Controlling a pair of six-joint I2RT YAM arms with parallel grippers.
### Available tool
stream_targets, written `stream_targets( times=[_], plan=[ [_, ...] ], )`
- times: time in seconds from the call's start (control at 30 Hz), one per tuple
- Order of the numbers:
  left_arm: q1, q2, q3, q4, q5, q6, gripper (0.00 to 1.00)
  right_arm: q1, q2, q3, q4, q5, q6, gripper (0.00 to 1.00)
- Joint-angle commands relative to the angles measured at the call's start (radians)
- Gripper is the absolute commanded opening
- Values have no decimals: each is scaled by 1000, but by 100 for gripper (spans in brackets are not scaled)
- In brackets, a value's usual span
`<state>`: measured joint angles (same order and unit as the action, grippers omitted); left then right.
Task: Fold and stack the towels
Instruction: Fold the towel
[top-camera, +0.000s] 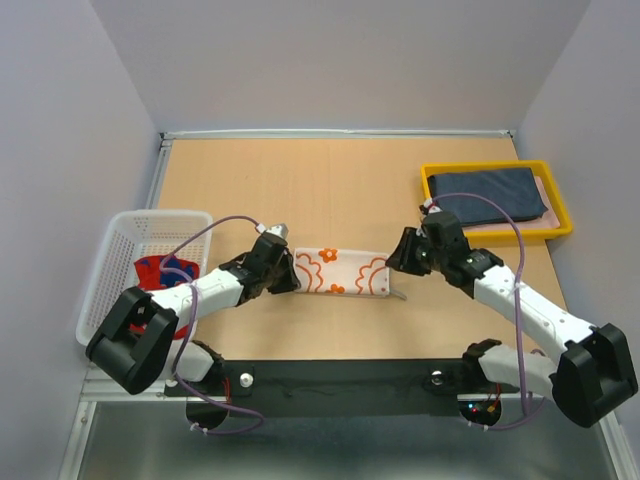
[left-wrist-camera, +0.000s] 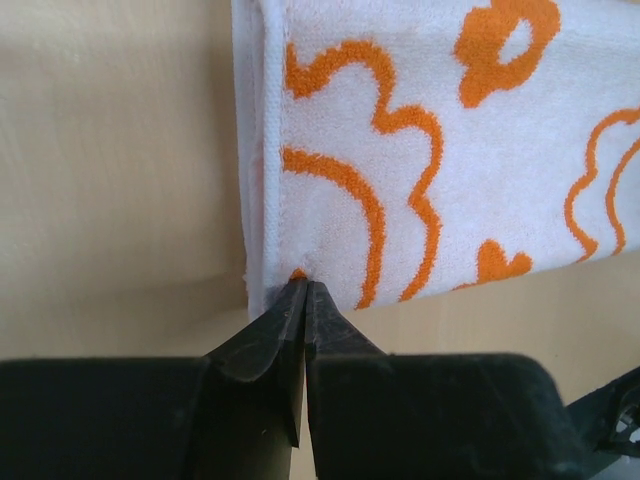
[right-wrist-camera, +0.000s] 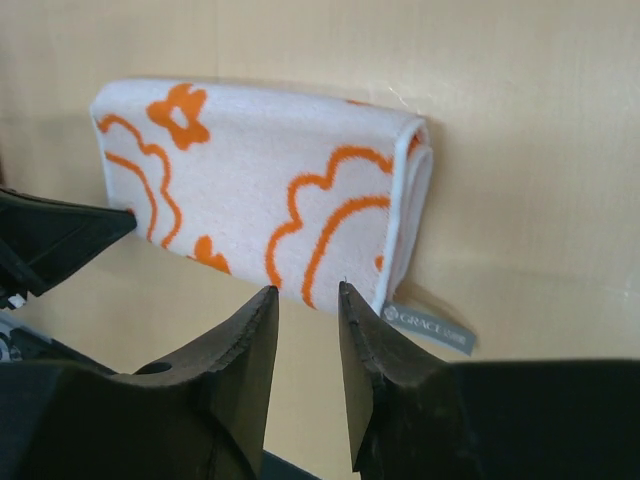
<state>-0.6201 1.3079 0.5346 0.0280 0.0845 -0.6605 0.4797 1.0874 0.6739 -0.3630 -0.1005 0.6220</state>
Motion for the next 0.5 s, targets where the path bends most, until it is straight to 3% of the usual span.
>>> stream_targets(
  times=[0.0, 0.3, 0.47],
  plan=[
    [28, -6, 67, -54, -72, 61, 13, 8, 54, 55, 61, -132, 10, 36],
    [48, 50, 84, -54, -114, 88, 13, 7, 244, -115, 253, -228, 35, 35],
    [59, 50, 96, -69, -134, 98, 13, 8, 191, -155, 213, -163, 12, 35]
  ],
)
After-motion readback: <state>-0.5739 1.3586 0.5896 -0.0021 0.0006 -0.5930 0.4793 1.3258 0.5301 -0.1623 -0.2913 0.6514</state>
